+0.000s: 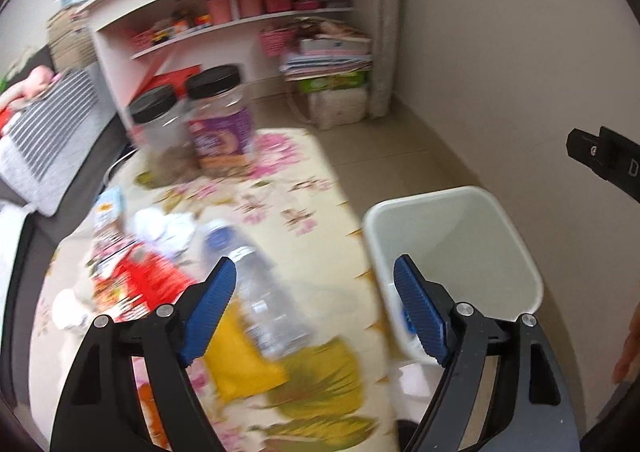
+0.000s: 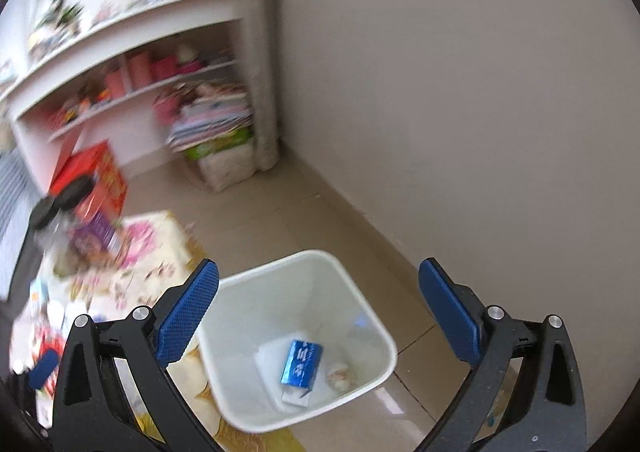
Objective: Collect trash
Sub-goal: 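Open the right tool over the wastebasket while the left tool drops the blue box in, then grasp the white wrapped tissue with the left tool while the right tool grasps the orange peel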
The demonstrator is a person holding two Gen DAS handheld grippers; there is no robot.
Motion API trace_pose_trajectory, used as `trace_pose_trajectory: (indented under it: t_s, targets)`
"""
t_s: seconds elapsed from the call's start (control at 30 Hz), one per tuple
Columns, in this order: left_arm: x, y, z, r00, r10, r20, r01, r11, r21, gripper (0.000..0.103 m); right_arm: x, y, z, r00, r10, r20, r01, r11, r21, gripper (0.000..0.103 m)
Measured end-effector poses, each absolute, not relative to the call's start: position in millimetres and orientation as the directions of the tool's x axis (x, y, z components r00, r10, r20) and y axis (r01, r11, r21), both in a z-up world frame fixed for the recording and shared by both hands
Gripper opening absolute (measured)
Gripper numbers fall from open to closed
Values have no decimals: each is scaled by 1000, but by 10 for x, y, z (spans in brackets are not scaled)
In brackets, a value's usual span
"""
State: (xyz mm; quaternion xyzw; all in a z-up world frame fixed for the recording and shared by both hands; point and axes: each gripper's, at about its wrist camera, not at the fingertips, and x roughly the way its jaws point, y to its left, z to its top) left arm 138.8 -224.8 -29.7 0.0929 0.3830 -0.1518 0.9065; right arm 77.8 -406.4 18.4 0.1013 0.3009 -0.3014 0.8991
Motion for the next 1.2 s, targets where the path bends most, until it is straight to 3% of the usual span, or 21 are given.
trace_pose_trajectory:
  t_s: [0.13,0.27,0.5,0.7,1.03,1.1,1.17,1.2]
  targets:
    - [1375,-1839,-353,663,-142,-735,286,955,74,79,886,-3698,151,665,-429,-611,524,851,-28,96]
    - [1345,-1482,-437,651,-90,-753,241,966,92,79,1046,-3317,7,676,-273,-685,402,915,32,96]
    - [1372,-779,-698,593,21,-805,161,976,144,79,1241,-2584,-272,650,-135,-748,263,963,55,96]
    - [1490,-207,-987,488,77,-869,121,981,155,79,1336,-2029,-443,623,-87,-777,138,990,0,96]
    - [1753,419,-1540,278,-19,-960,110,994,12,79,1452,-1381,-859,470,64,-881,-105,994,15,94]
    - [1779,428,-1584,265,-22,-964,124,992,12,76,1452,-1275,-949,433,71,-899,-150,989,6,93]
    - [1796,436,-1638,239,-24,-971,141,990,10,60,1457,-1185,-1039,391,79,-917,-191,982,3,92]
    - [1790,446,-1655,233,-27,-972,147,989,8,60,1456,-1152,-1075,376,81,-923,-207,978,1,91]
